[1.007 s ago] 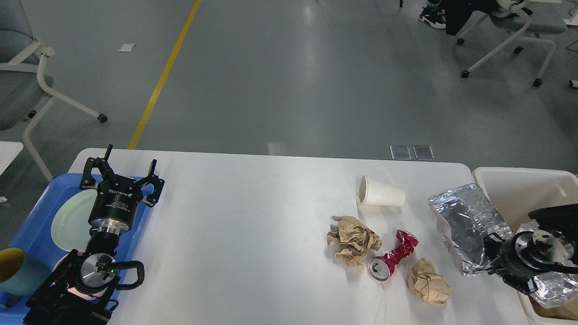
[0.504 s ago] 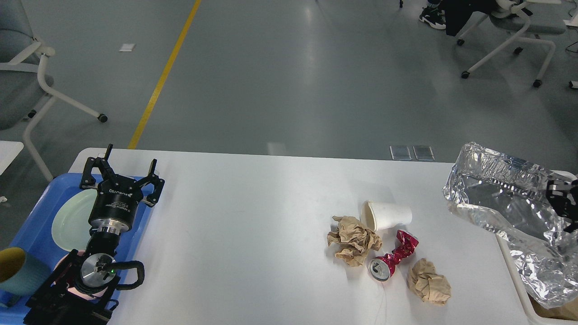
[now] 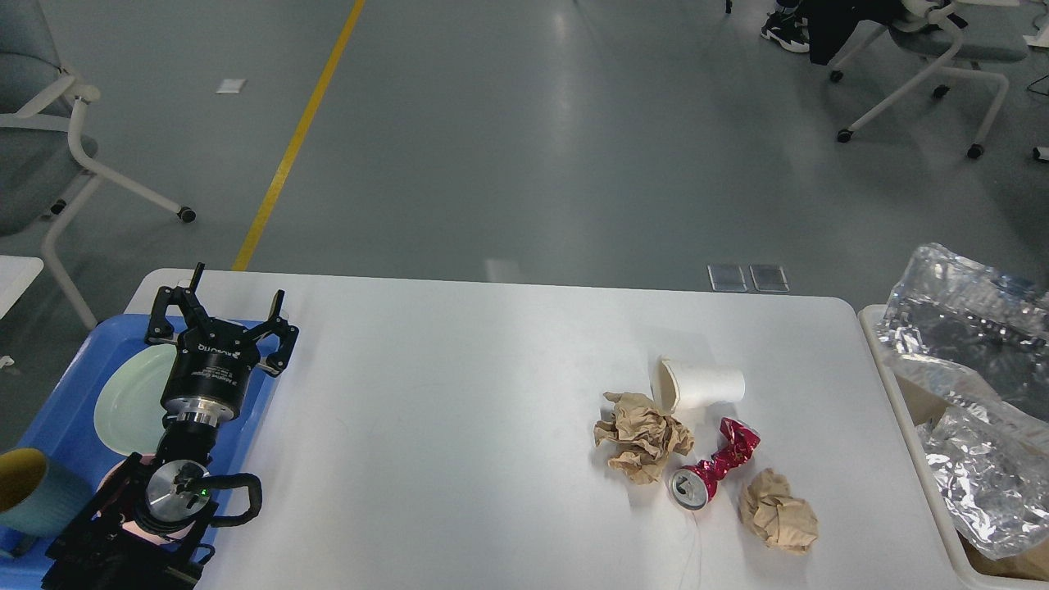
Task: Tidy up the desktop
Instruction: 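Lift the foil bag and drop it into the white bin, then raise the right gripper out of the bin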
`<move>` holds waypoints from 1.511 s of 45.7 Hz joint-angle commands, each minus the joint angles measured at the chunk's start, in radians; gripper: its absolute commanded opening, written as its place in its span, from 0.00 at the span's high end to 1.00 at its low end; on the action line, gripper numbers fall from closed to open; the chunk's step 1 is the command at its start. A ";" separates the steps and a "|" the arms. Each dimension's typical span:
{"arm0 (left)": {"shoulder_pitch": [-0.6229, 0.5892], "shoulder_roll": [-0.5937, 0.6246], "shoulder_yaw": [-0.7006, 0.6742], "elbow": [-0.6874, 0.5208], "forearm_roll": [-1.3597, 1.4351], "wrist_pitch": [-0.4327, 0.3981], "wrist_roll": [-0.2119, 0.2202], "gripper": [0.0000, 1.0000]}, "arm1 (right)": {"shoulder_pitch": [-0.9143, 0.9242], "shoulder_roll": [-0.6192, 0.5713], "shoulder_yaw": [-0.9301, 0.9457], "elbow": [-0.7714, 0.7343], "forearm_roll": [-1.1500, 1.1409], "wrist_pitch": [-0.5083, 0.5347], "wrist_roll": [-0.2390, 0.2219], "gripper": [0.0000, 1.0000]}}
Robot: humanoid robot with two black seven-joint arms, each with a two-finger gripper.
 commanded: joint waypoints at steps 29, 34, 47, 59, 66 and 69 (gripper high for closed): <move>0.001 0.000 0.000 0.000 0.000 0.000 -0.002 0.04 | -1.684 0.092 1.045 -1.404 -0.002 -0.278 -0.012 1.00; 0.000 0.000 0.000 0.000 0.000 0.000 -0.002 0.04 | -1.739 0.146 1.045 -1.412 -0.002 -0.447 -0.018 1.00; 0.000 0.001 0.000 0.000 0.000 0.000 0.000 0.04 | -1.796 0.227 1.047 -1.413 -0.005 -0.546 -0.020 1.00; 0.000 0.001 0.000 0.000 0.000 0.000 -0.002 0.04 | -1.795 0.228 1.050 -1.415 -0.003 -0.546 -0.035 1.00; 0.000 0.001 0.000 0.000 0.000 0.000 -0.002 0.04 | -1.795 0.236 1.045 -1.413 -0.006 -0.546 -0.043 1.00; 0.000 0.000 0.000 0.000 0.000 0.000 -0.002 0.04 | -1.795 0.236 1.042 -1.419 -0.006 -0.552 -0.041 0.77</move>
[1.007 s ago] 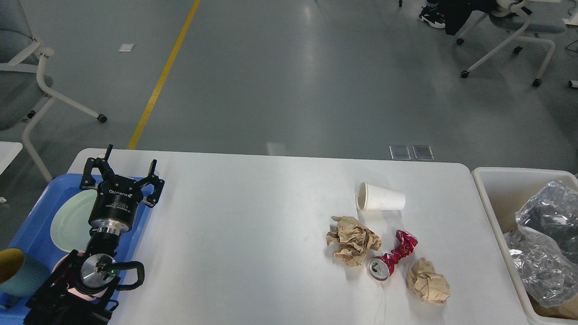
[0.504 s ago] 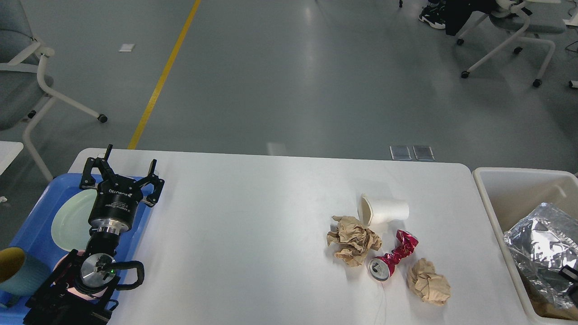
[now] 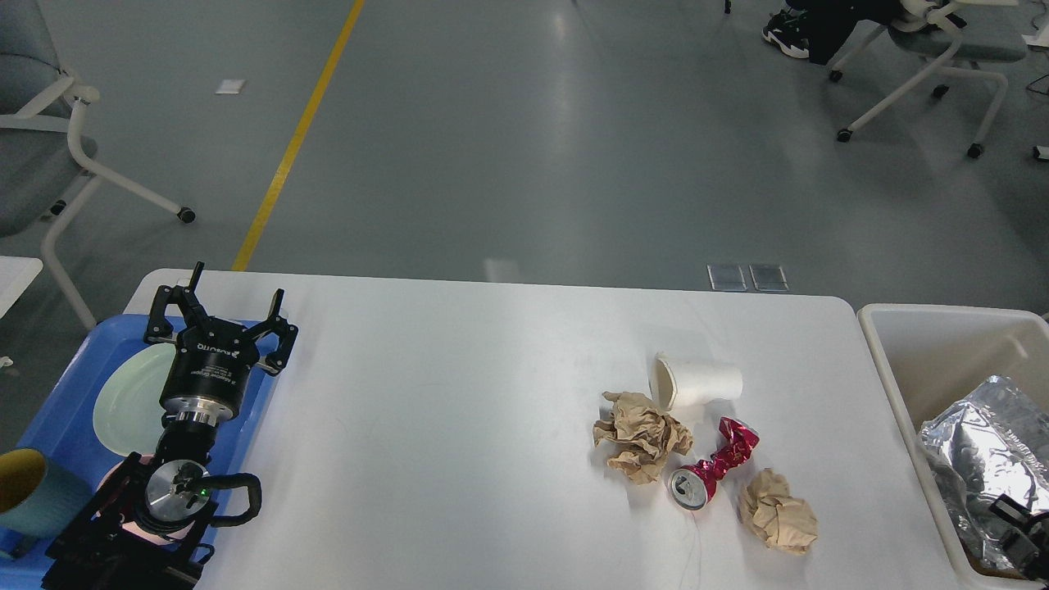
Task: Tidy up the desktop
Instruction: 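Raise the right gripper out of the bin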
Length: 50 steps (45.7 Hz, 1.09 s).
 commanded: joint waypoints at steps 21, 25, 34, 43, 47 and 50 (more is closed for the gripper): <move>0.000 -0.001 0.000 0.000 0.000 0.000 0.001 0.04 | 0.002 -0.002 -0.009 -0.005 -0.002 -0.113 0.004 0.02; 0.000 0.000 0.000 0.000 0.000 0.000 0.000 0.04 | 0.005 -0.007 -0.007 -0.003 -0.002 -0.126 0.004 0.02; 0.000 -0.001 0.000 0.000 0.000 0.000 0.001 0.04 | 0.011 -0.018 -0.004 0.006 -0.002 -0.126 0.002 0.02; 0.000 0.000 0.000 0.000 0.000 0.000 0.001 0.04 | 0.077 -0.030 -0.012 0.083 -0.008 -0.101 -0.010 0.00; 0.000 0.000 0.000 0.000 0.000 0.000 0.001 0.04 | 0.187 -0.116 -0.029 0.256 -0.046 -0.075 -0.048 0.00; 0.000 0.000 0.000 0.000 0.000 0.000 0.001 0.04 | 0.302 -0.180 -0.069 0.420 -0.126 -0.060 -0.091 0.00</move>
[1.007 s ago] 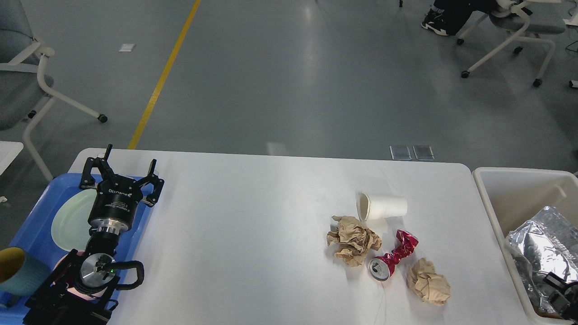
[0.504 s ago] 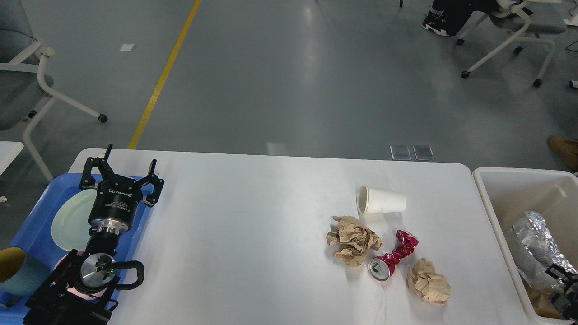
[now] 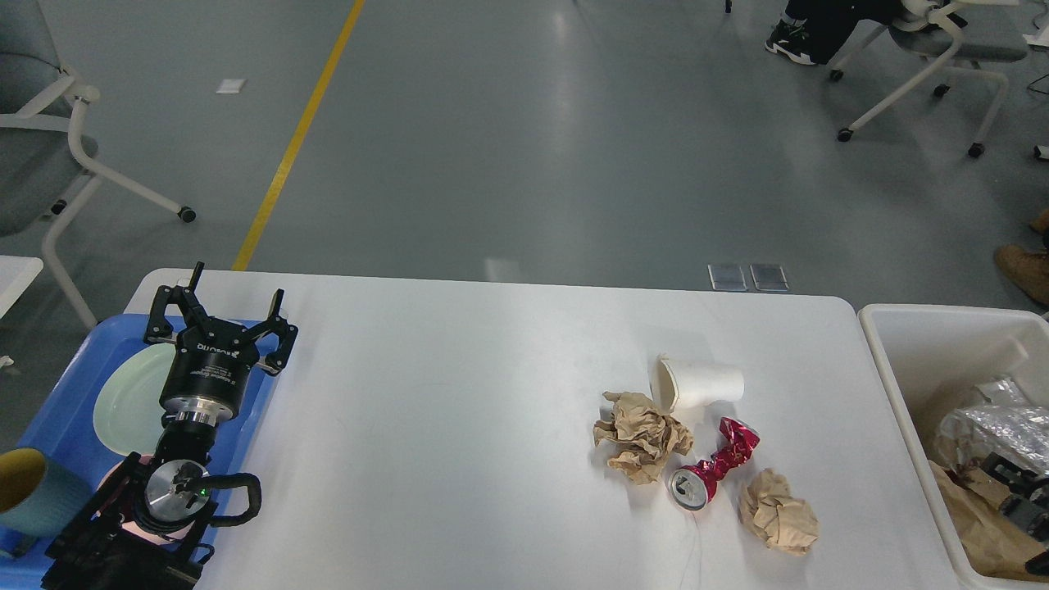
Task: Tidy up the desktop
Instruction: 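Raise the right gripper out of the bin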
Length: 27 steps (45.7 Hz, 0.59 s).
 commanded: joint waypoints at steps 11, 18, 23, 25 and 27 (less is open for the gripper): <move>0.000 -0.002 0.000 0.000 0.000 0.000 0.000 0.04 | 0.745 -0.156 -0.442 0.703 -0.209 0.222 -0.260 0.00; 0.000 -0.002 0.000 0.000 0.000 0.000 0.000 0.04 | 1.124 -0.072 -0.582 0.890 -0.209 0.558 -0.260 0.00; 0.000 -0.002 0.000 0.000 0.000 0.000 0.000 0.04 | 1.357 -0.009 -0.582 1.016 -0.207 0.728 -0.260 0.00; 0.000 -0.002 0.000 0.000 0.000 0.000 0.000 0.04 | 1.443 0.016 -0.579 1.071 -0.206 0.773 -0.258 0.00; 0.000 -0.002 0.000 0.000 0.000 0.000 0.000 0.04 | 1.517 0.030 -0.575 1.119 -0.204 0.800 -0.255 0.00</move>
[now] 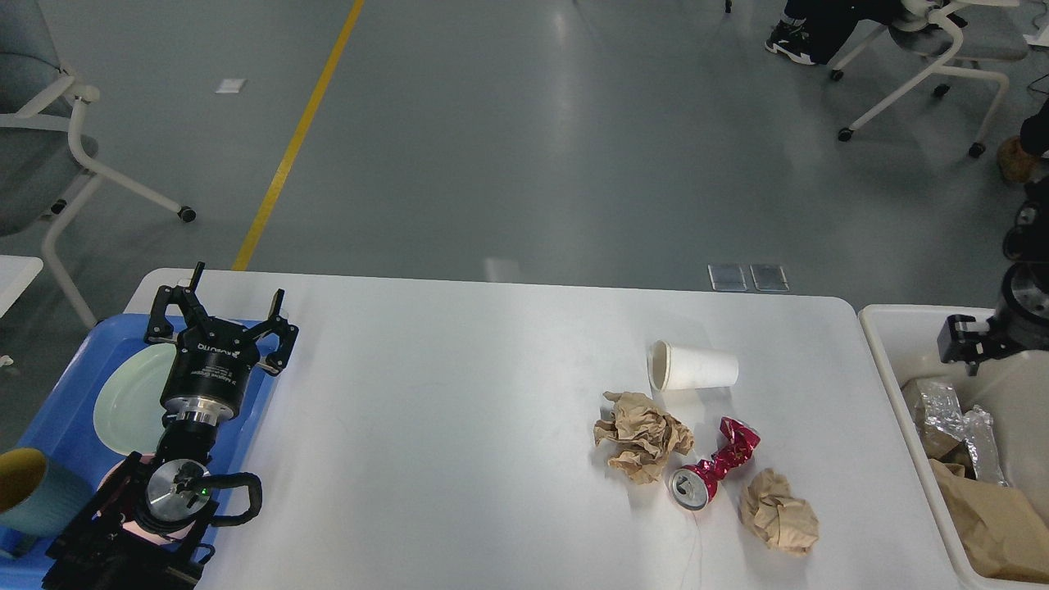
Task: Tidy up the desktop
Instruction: 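Raise the right gripper out of the bin, then swing the right gripper down to the crumpled paper beside the red can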
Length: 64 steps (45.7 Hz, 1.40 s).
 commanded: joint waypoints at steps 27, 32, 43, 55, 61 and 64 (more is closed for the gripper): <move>0.000 0.002 0.000 0.000 0.000 0.000 0.000 0.04 | 0.687 0.279 -0.132 0.472 0.070 0.286 0.428 0.00; 0.000 0.002 0.000 0.000 0.000 0.000 0.000 0.04 | 0.687 0.262 -0.131 0.472 0.068 0.281 0.425 0.00; 0.000 0.000 0.000 0.000 0.000 0.000 0.000 0.04 | 0.680 0.257 -0.126 0.463 0.075 0.263 0.425 0.00; 0.000 0.000 0.000 0.000 0.000 0.000 0.000 0.04 | 0.597 0.256 -0.092 0.455 0.087 0.226 0.425 0.01; 0.000 0.002 0.000 0.000 0.000 0.000 0.000 0.04 | 0.442 0.222 -0.031 0.449 0.085 0.122 0.423 0.02; 0.000 0.000 0.000 0.000 0.000 0.000 0.000 0.04 | 0.349 0.225 -0.019 0.446 0.084 0.018 0.423 0.02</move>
